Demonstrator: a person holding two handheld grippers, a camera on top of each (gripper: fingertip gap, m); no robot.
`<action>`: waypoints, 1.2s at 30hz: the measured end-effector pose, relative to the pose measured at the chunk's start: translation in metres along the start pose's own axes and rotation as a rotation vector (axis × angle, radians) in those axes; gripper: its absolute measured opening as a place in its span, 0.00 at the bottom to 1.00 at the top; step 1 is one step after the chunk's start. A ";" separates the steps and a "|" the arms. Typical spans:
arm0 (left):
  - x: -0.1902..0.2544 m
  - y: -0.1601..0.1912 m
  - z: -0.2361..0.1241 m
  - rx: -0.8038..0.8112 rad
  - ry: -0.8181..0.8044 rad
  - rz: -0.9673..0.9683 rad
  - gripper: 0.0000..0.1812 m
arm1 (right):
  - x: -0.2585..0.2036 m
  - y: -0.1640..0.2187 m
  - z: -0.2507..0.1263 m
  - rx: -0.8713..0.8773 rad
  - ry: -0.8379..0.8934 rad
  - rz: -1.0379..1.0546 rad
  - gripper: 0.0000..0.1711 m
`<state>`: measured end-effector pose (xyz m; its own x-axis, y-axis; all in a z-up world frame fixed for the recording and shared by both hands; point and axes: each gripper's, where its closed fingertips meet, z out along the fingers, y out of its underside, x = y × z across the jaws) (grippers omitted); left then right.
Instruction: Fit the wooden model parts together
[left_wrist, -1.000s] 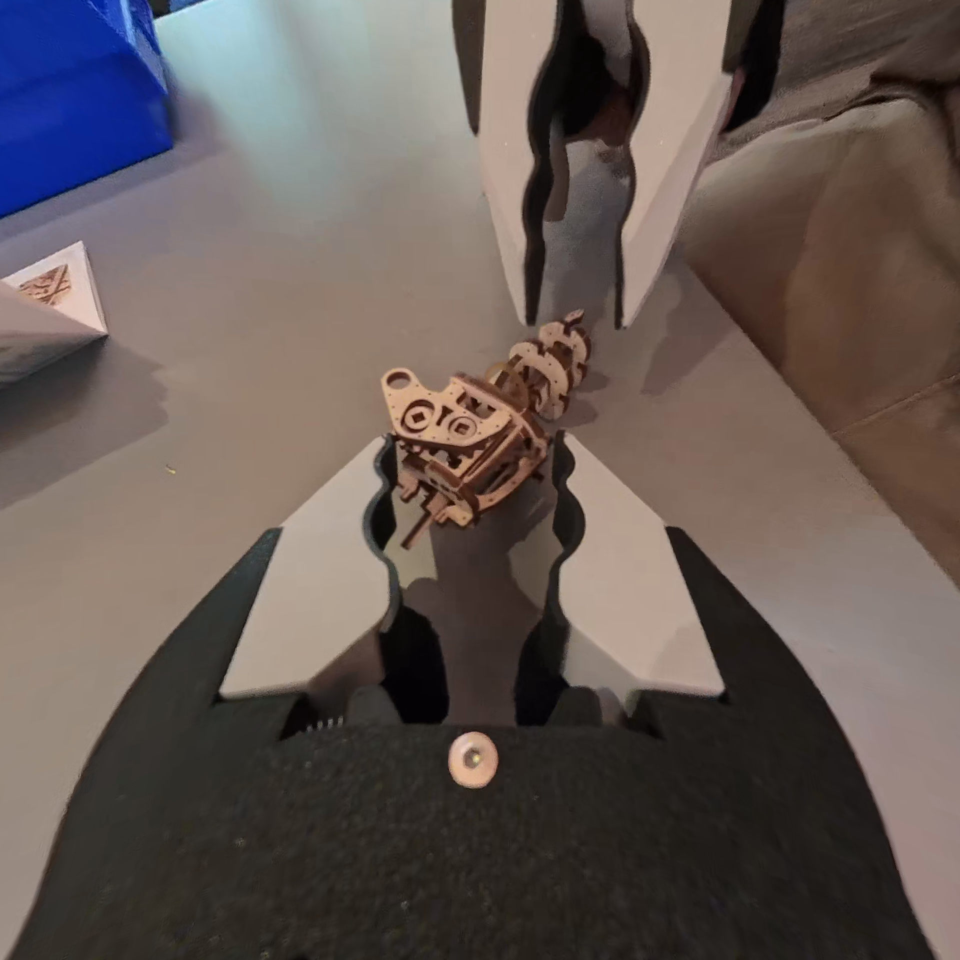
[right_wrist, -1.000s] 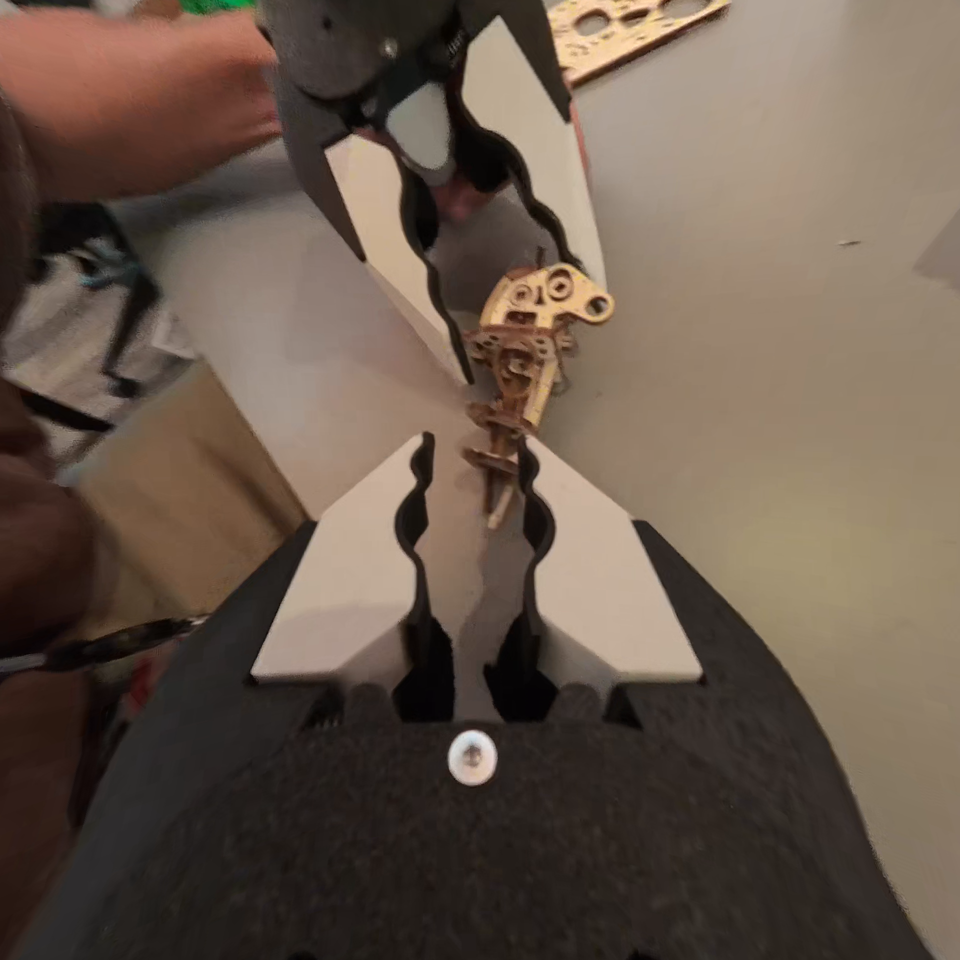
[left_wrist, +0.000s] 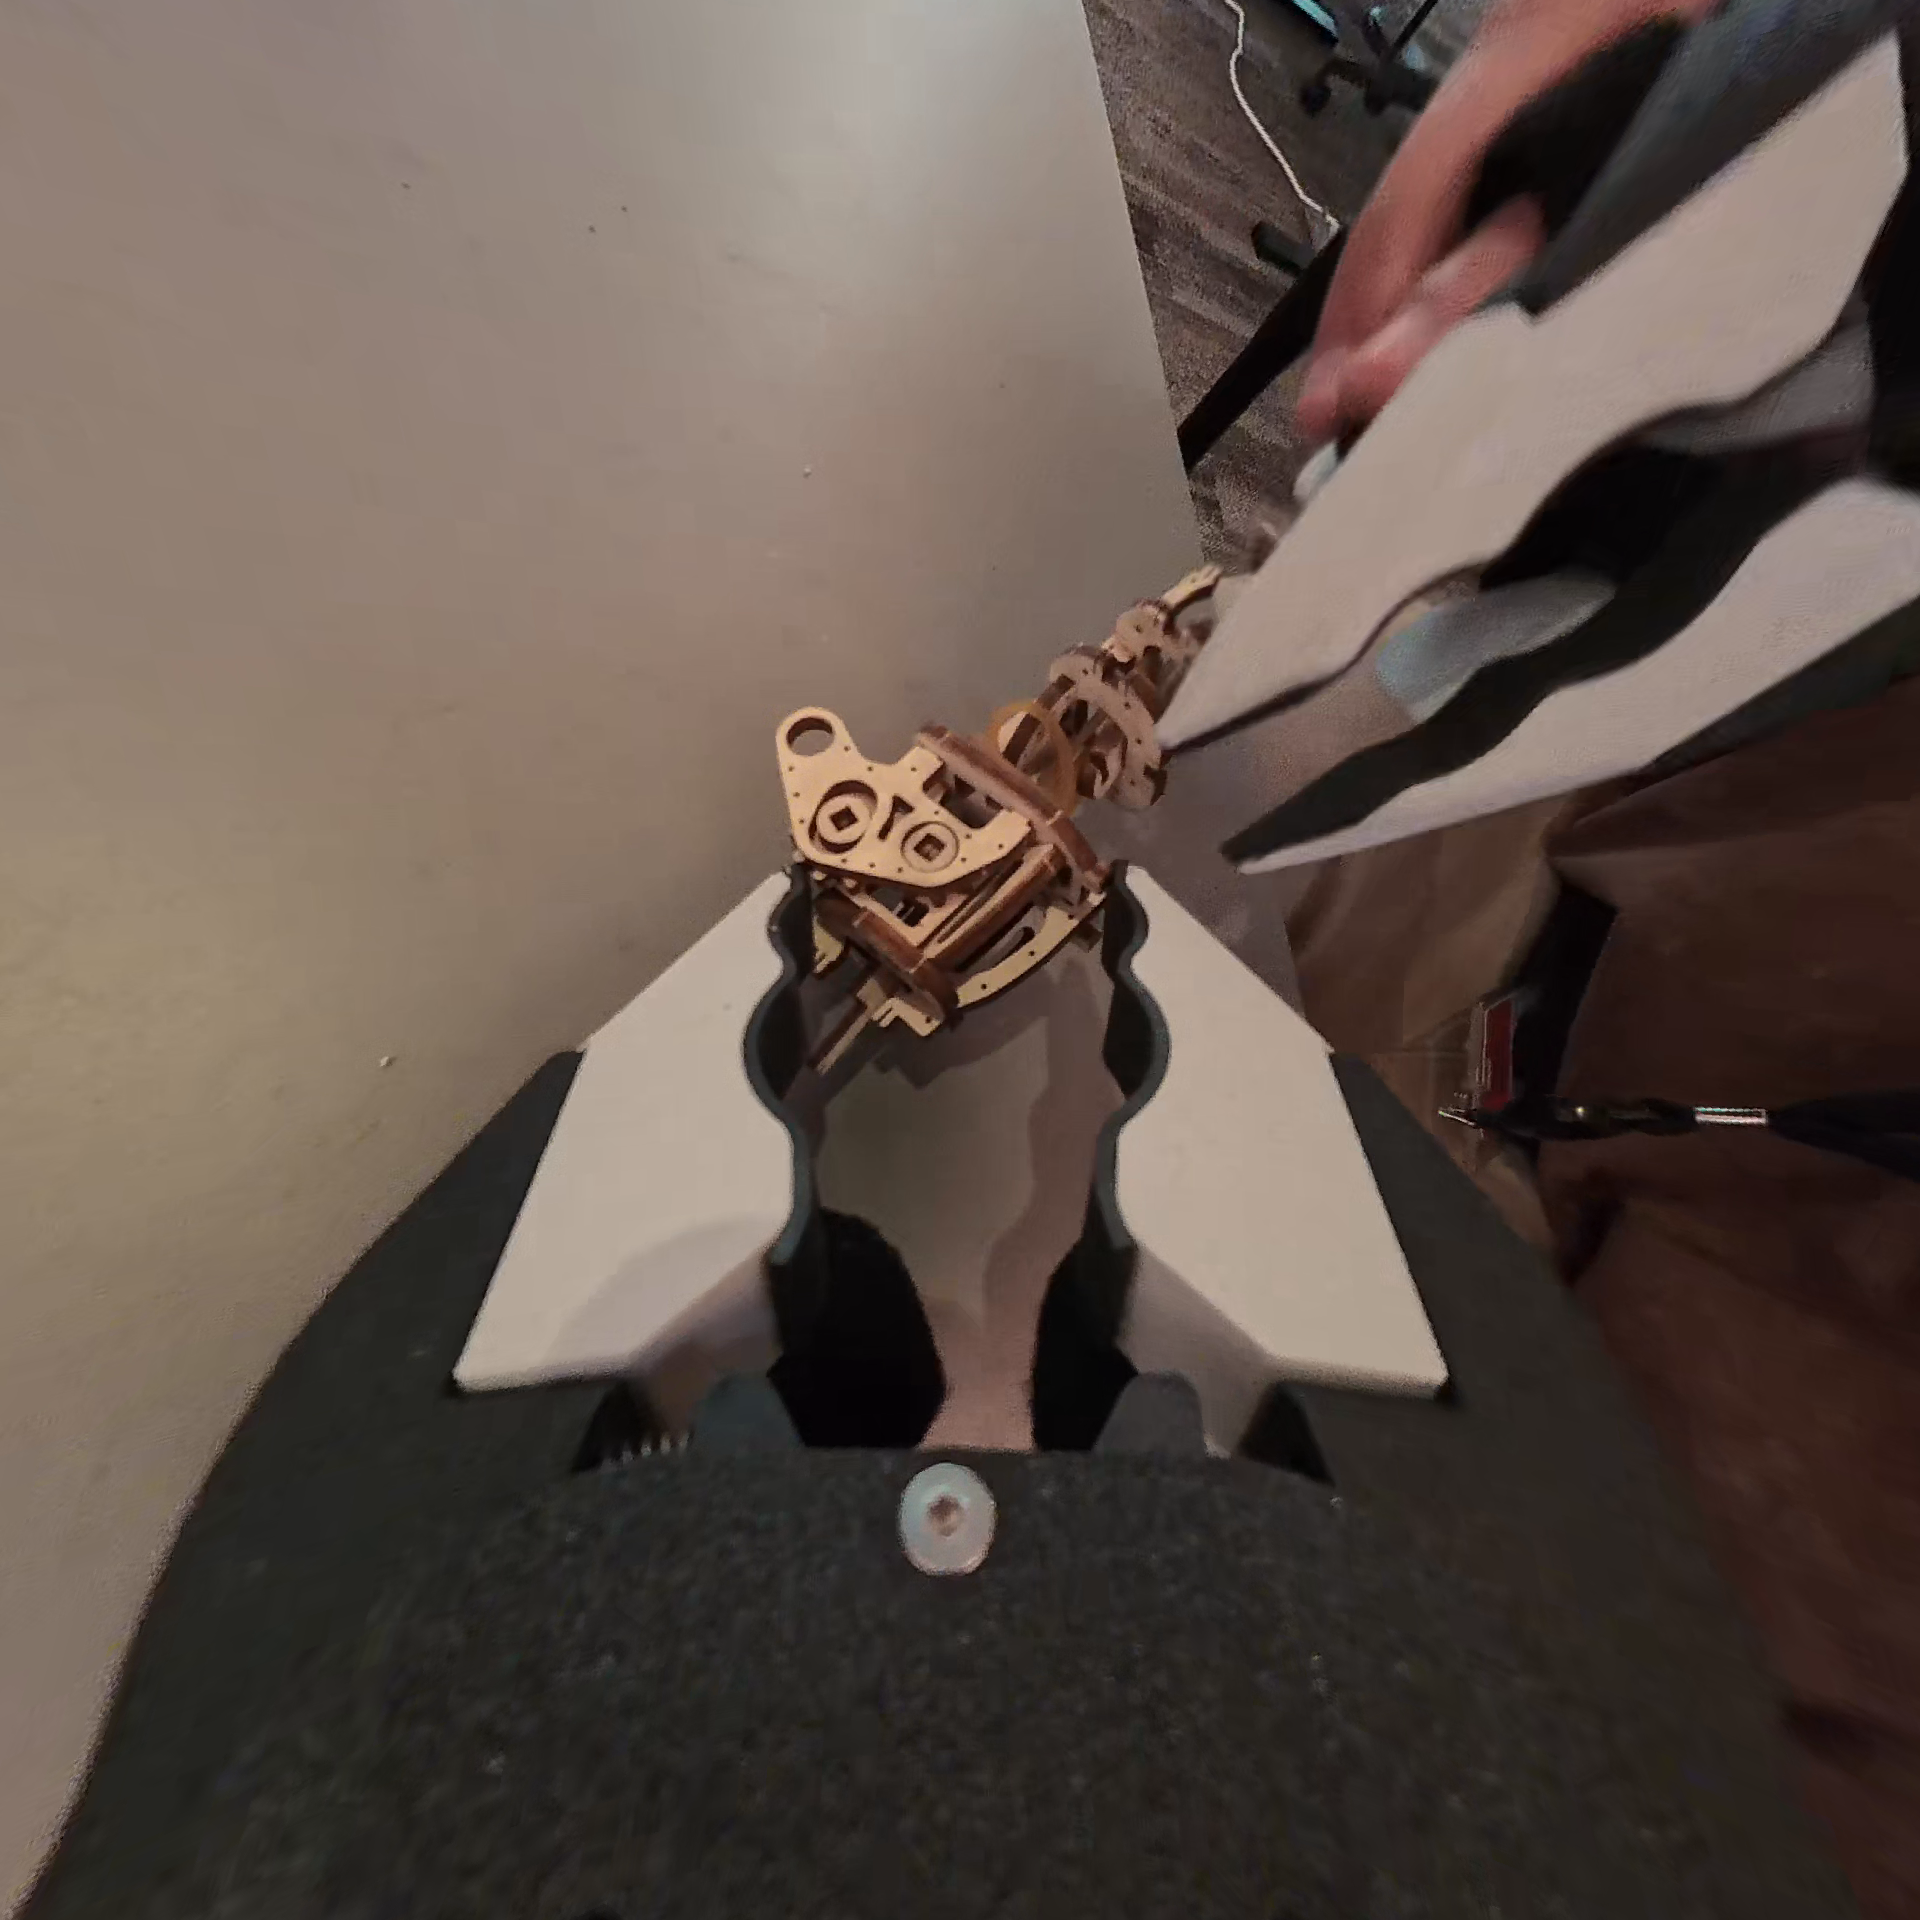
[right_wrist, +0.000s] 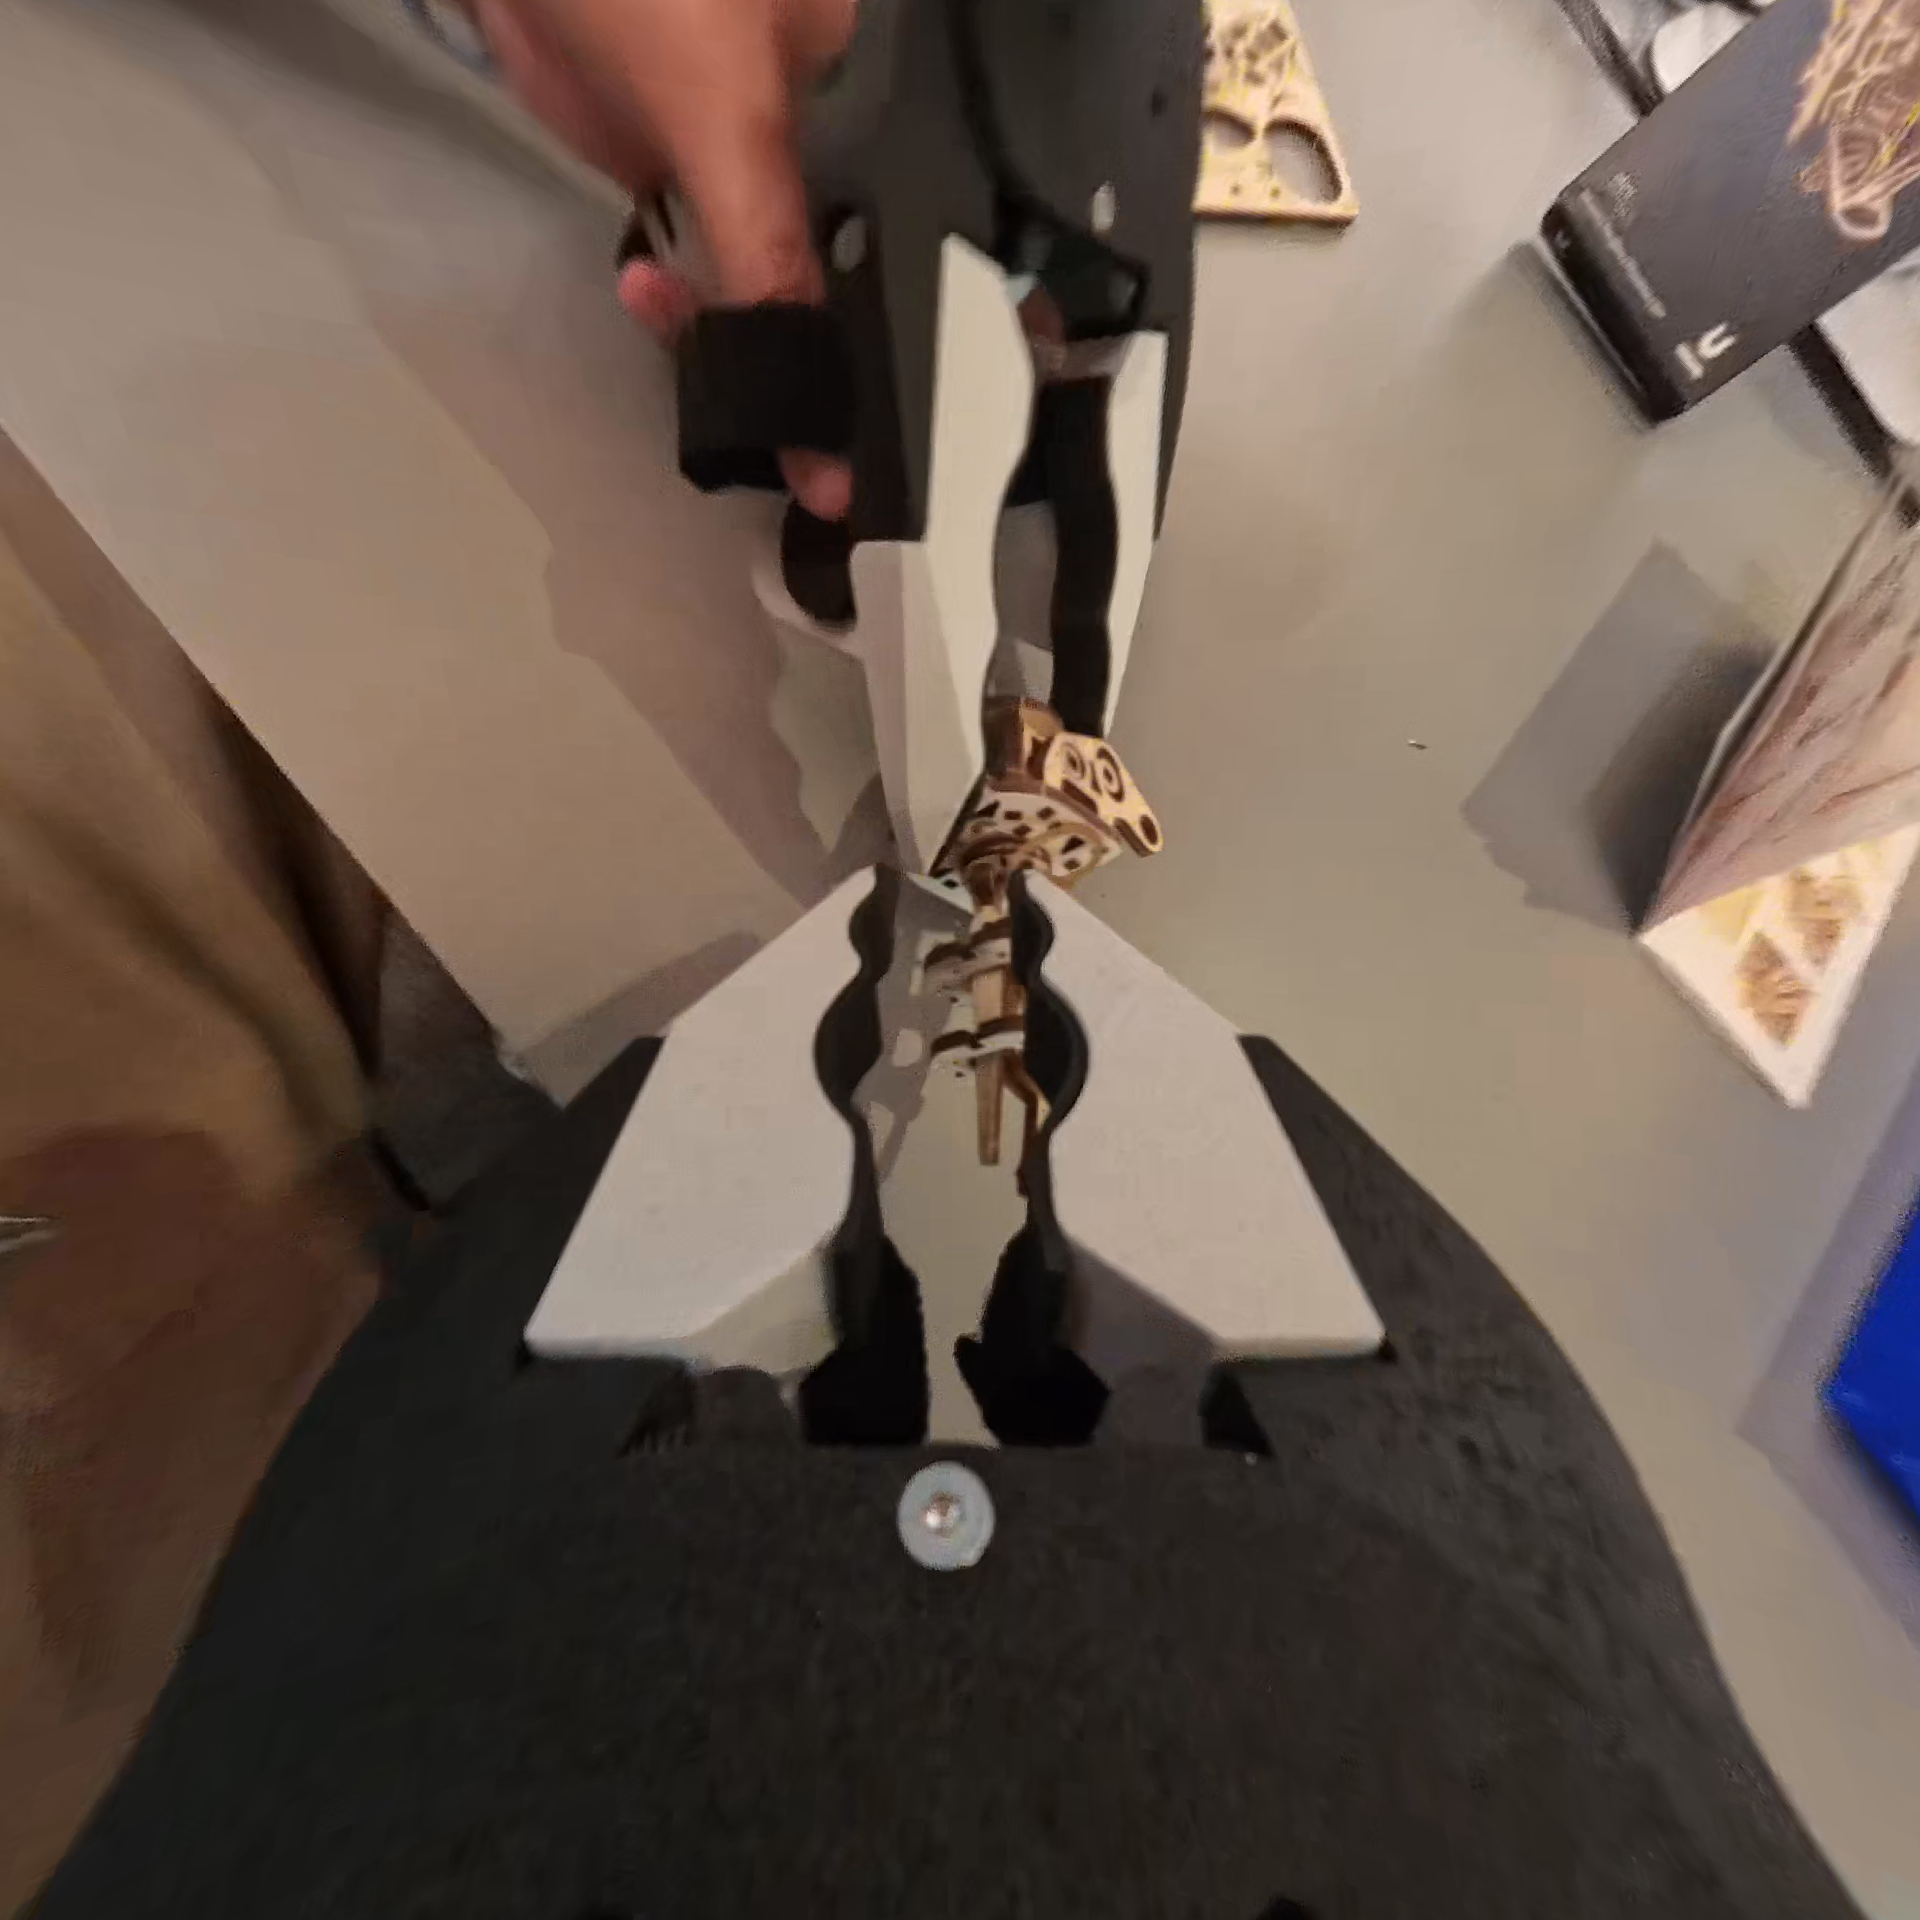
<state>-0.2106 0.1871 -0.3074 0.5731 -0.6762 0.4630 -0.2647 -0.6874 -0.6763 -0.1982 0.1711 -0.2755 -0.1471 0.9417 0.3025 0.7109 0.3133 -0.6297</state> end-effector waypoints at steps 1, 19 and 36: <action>0.000 0.001 0.000 -0.006 0.000 -0.005 0.30 | 0.002 0.003 0.004 -0.036 0.052 -0.051 0.09; 0.004 0.006 0.000 -0.051 -0.046 -0.138 0.30 | 0.009 0.030 -0.028 -0.066 0.038 0.074 0.10; -0.004 0.001 -0.003 -0.005 -0.083 -0.204 0.29 | 0.005 0.058 -0.024 0.184 -0.439 0.851 0.12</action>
<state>-0.2152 0.1880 -0.3080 0.6772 -0.4988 0.5410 -0.1400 -0.8091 -0.5707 -0.1409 0.1906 -0.2935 0.0964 0.8122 -0.5754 0.5847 -0.5140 -0.6276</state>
